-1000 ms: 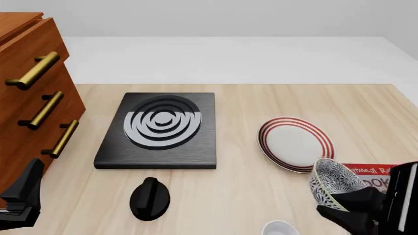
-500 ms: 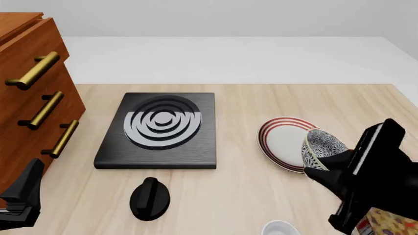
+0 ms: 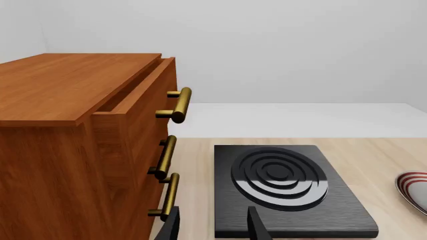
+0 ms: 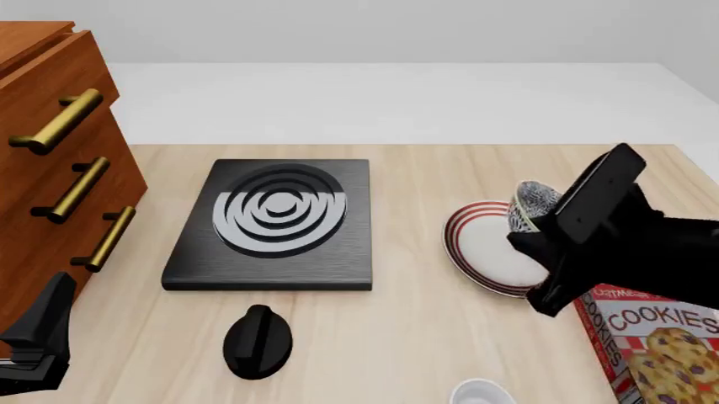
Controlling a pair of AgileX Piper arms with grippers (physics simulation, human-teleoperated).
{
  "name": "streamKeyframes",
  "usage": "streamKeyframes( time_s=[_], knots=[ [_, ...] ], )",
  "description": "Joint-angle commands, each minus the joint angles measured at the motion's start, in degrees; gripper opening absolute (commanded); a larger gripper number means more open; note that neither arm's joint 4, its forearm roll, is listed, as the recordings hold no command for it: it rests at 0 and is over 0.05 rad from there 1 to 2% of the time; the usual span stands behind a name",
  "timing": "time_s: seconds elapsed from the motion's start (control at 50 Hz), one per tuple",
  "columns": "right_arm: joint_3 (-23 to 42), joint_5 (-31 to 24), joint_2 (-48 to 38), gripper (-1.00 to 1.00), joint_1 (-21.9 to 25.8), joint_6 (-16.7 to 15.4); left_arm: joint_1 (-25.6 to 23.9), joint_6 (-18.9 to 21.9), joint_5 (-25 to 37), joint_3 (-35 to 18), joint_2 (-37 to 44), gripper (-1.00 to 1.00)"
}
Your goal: Pick the akita bowl on the ramekin and place it on the plate.
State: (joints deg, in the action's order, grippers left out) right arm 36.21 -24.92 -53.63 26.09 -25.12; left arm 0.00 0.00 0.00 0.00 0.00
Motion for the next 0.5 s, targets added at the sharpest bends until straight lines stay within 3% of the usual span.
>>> streamKeyframes(
  time_s=[0.02,0.36,0.5],
  knots=[
    [2.2,2.7,-5.6,-1.00,-2.7,0.8,0.0,0.0,0.0,0.0,0.0,1.00],
    [4.6,7.8,-14.5,-1.00,-7.8,3.4,0.0,0.0,0.0,0.0,0.0,1.00],
    [5.2,9.6,-17.6,-1.00,-10.0,2.7,0.0,0.0,0.0,0.0,0.0,1.00]
  ],
)
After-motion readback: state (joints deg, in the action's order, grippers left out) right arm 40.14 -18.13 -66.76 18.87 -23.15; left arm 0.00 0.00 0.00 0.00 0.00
